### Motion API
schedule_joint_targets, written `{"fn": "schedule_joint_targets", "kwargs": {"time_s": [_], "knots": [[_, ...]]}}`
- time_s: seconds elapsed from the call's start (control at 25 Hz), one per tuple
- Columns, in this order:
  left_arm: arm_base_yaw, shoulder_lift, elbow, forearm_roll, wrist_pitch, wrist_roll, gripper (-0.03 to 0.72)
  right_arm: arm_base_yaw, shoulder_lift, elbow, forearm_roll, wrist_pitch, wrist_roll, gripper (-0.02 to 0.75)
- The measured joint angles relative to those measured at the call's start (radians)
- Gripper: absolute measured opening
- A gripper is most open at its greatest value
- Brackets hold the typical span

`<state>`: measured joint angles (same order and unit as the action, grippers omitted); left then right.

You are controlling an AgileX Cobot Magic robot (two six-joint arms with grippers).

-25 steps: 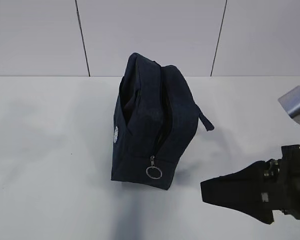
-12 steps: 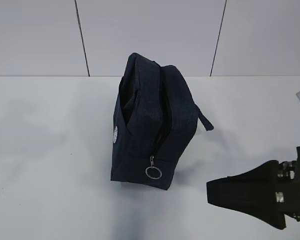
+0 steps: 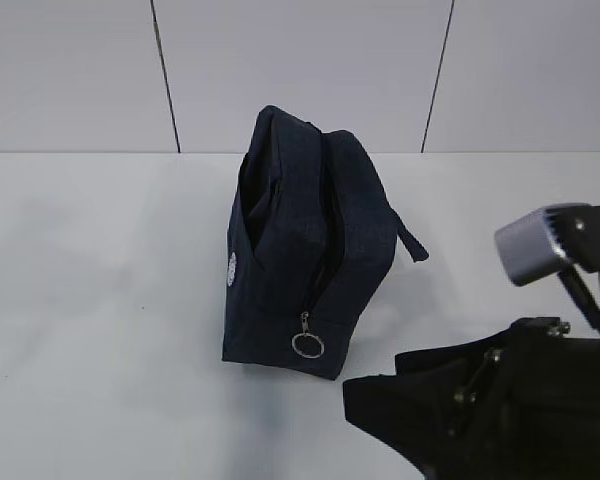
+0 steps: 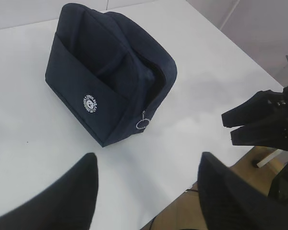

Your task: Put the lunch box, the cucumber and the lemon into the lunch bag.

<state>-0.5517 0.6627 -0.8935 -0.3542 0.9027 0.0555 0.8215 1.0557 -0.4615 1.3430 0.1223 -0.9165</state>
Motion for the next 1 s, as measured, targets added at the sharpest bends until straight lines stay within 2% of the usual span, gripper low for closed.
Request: {"fn": "schedule_joint_targets", "kwargs": {"time_s": [0.2,0.32,0.68,1.0], "knots": [[0.0,0.0,0.0,-0.002,0.0,-0.001,0.453,0.109,0.138,0.0,0.014,-0.122,-0.004,0.455],[0.0,0.0,0.0,-0.002,0.0,-0.001,0.449,0.14,0.218,0.0,0.061,-0.201,-0.004,0.455],[0.0,0.0,0.0,-0.002,-0.002,-0.002,0.448,0.151,0.349,-0.094,0.105,-0.297,-0.02,0.455],[0.0,0.0,0.0,-0.002,-0.038,-0.002,0.447,0.151,0.426,-0.148,0.173,-0.299,-0.189,0.455]]}}
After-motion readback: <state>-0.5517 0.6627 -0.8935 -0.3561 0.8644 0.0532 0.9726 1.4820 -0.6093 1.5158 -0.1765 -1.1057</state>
